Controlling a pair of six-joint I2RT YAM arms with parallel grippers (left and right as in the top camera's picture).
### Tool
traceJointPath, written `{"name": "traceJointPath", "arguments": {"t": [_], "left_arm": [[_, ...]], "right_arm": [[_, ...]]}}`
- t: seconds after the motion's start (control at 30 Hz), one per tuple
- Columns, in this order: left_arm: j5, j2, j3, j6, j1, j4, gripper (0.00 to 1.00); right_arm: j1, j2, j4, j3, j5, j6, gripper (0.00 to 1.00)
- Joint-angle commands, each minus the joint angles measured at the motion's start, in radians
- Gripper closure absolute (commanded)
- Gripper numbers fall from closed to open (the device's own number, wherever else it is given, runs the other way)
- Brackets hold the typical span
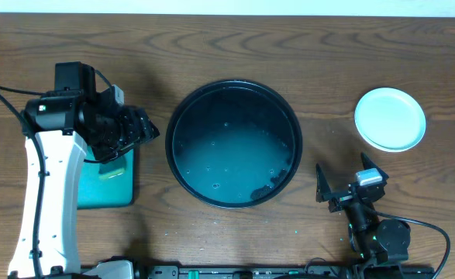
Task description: Clean dirty plates on tray and stack at the side
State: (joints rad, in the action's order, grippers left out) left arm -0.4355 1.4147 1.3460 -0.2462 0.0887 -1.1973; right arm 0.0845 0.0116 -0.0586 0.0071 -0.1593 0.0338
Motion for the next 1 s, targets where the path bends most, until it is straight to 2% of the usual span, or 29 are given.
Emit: {"name": "traceJointPath", "arguments": {"t": [0.0,0.37,0.43,0.57,0.63,0.73,0.97], "left_arm": [[0.002,-0.003,0.0,0.006,-0.002,-0.003,0.2],[0.032,-0.004,0.0,0.035,-0.002,-0.002,0.19],[0.058,-0.003,0.0,0.169,-0.005,0.016,0.2],[0.058,-0.003,0.0,0.528,-0.029,0.072,0.2],[0.058,-0.003,0.0,0.632,-0.036,0.127,0.2],[0.058,-0.003,0.0,0.692,-0.036,0.251,0.2],[0.0,-0.003,0.0,0.692,-0.036,0.542,0.2]], "right_arm": [[-0.014,-0.007,-0.005,-0.002,0.013,-0.003,0.01],[-0.014,-0.007,-0.005,-0.002,0.013,-0.003,0.01],[-0.014,-0.007,-0.005,-0.002,0.013,-0.003,0.01],[-0.014,-0.007,-0.005,-0.002,0.013,-0.003,0.01],[-0.014,-0.007,-0.005,-0.002,0.013,-0.003,0.01],[-0.014,-0.007,-0.005,-0.002,0.013,-0.003,0.01],[-0.014,-0.007,-0.005,-0.002,0.013,-0.003,0.01]]}}
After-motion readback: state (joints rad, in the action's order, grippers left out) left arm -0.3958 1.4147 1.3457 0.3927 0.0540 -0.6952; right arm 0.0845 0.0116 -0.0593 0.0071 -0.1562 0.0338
